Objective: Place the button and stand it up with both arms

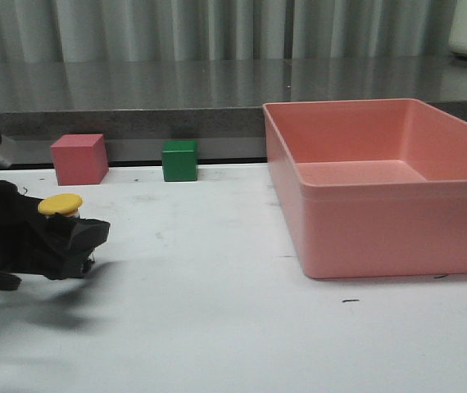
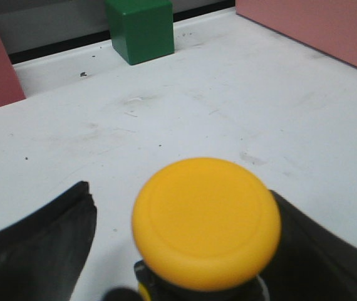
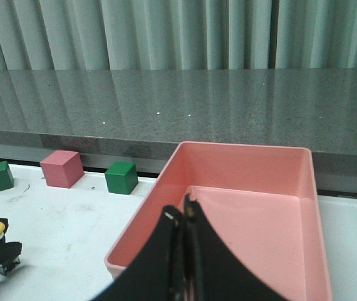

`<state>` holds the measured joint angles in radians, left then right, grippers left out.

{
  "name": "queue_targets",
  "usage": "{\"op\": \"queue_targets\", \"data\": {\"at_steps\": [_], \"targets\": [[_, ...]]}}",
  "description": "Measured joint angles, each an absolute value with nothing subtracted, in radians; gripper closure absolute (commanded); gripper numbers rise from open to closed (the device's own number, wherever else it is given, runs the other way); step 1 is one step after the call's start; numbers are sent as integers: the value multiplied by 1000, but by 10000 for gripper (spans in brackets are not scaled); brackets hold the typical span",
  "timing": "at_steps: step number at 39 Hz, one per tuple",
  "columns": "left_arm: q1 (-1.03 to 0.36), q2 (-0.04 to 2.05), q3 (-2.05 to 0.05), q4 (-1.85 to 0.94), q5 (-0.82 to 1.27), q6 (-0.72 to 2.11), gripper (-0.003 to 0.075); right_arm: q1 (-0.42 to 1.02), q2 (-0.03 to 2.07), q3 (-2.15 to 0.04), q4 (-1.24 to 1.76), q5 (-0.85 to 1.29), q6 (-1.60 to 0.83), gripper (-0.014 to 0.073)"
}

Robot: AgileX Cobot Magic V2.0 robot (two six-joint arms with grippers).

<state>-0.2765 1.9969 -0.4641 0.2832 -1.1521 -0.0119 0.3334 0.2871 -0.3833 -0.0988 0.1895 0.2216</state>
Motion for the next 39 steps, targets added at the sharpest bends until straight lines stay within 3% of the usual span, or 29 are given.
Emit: {"op": "queue_targets", "data": {"at_steps": [9, 19, 23, 31, 39], "targets": [[-277, 1879, -464, 360, -1115, -47, 216, 333, 287, -383, -99, 190, 222, 663], [-277, 1612, -462, 391, -850, -246, 221, 333, 287, -383, -99, 190, 222, 663], [-277, 1490, -468, 454, -783, -385, 259, 333, 287, -383, -99, 190, 222, 663], [-277, 1250, -509, 659, -585, -601, 430, 333, 287, -383, -99, 190, 222, 663], [-277, 981, -525, 750, -364, -722, 685, 333, 287, -383, -99, 190, 222, 663]]}}
